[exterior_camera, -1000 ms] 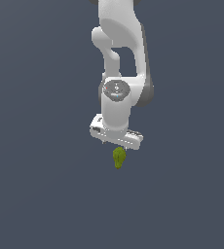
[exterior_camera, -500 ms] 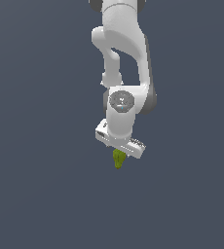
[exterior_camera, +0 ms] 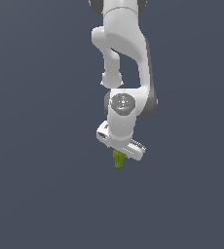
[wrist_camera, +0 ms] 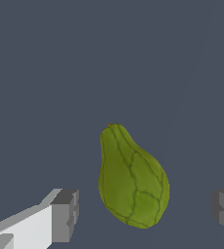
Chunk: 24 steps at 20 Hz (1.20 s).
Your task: Pick up the object and move it to a goal position.
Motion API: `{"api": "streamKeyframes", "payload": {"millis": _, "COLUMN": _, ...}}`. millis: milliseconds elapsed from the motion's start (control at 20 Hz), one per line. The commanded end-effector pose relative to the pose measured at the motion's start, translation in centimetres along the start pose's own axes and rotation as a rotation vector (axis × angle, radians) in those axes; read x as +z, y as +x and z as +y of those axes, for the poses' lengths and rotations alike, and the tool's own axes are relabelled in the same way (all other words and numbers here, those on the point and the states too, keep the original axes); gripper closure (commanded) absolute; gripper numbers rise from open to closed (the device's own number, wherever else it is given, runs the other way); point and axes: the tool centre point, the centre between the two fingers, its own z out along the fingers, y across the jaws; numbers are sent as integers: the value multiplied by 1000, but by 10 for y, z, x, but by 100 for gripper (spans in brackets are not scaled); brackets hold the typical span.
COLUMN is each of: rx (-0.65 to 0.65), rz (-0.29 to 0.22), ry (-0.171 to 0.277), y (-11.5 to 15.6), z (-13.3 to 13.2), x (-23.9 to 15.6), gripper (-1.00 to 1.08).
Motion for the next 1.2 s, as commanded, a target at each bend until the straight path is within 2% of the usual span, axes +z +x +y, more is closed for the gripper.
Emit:
{"api": "streamKeyframes", "payload": {"millis": 0, "rx": 1, "rz": 0, "ry": 0, "y": 0, "z": 0, "x": 5, "gripper": -92}}
{"api": "streamKeyframes", "payload": {"millis": 400, "rx": 4, "rz": 0, "ry": 0, "y": -1, "z": 1, "x": 42, "gripper": -92}}
{"api": "streamKeyframes", "payload": {"millis": 700, "rx": 5, "rz": 0, "ry": 0, "y": 0, "z": 0, "x": 49, "gripper": -92}}
{"api": "streamKeyframes", "payload": {"millis": 750, "rx": 5, "rz": 0, "ry": 0, "y": 0, "z": 0, "x": 49, "gripper": 108}}
{"api": "streamKeyframes", "payload": {"millis": 1150, "rx": 5, "rz": 0, "ry": 0, "y": 0, "z": 0, "x": 49, "gripper": 108}}
